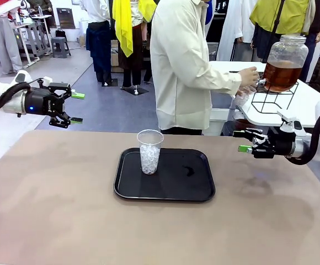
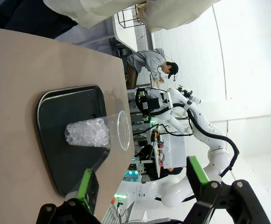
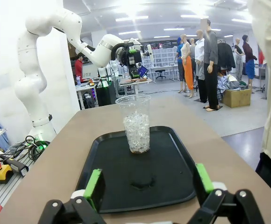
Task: Pour the drink into the iced cup.
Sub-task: Pick up the iced cup indicated by the human and present it to them.
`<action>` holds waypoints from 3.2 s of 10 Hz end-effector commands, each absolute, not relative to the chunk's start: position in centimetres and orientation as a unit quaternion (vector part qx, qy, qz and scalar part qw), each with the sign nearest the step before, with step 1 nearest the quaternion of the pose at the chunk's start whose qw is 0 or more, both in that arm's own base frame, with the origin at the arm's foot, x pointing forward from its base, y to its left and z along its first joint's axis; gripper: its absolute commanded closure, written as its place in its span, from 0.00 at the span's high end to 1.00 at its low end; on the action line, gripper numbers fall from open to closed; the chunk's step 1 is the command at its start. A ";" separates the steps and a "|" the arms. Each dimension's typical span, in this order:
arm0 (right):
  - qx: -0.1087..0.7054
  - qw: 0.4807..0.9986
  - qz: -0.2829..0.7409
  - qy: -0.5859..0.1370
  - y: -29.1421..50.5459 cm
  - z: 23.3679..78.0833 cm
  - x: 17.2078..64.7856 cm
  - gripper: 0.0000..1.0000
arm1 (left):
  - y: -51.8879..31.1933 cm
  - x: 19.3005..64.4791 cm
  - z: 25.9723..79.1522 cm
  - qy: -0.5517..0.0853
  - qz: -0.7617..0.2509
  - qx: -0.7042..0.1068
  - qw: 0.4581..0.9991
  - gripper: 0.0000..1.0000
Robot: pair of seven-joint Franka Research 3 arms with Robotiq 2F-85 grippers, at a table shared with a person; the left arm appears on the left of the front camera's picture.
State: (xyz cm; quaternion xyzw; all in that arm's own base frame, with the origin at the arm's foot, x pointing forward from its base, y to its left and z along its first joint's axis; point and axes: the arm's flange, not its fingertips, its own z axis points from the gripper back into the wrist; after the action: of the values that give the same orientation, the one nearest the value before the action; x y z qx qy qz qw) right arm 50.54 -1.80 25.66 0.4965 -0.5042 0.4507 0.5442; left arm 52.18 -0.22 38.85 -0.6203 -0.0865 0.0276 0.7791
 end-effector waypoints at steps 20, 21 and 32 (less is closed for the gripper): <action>0.497 0.545 0.452 -0.502 -1.6 26.0 50.6 1.00 | -0.2 52.1 39.0 -0.089 0.027 -0.619 0.780 1.00; 0.497 0.545 0.452 -0.502 -1.6 26.0 50.6 1.00 | -0.2 52.1 39.0 -0.089 0.027 -0.619 0.780 1.00; 0.497 0.545 0.452 -0.502 -1.6 26.0 50.6 1.00 | -0.2 52.1 39.0 -0.089 0.027 -0.619 0.780 1.00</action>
State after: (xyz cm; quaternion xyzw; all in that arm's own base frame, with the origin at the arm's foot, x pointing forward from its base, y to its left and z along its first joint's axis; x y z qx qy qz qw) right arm 50.54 -1.80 25.66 0.4965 -0.5042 0.4507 0.5442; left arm 52.18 -0.22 38.85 -0.6203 -0.0865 0.0276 0.7791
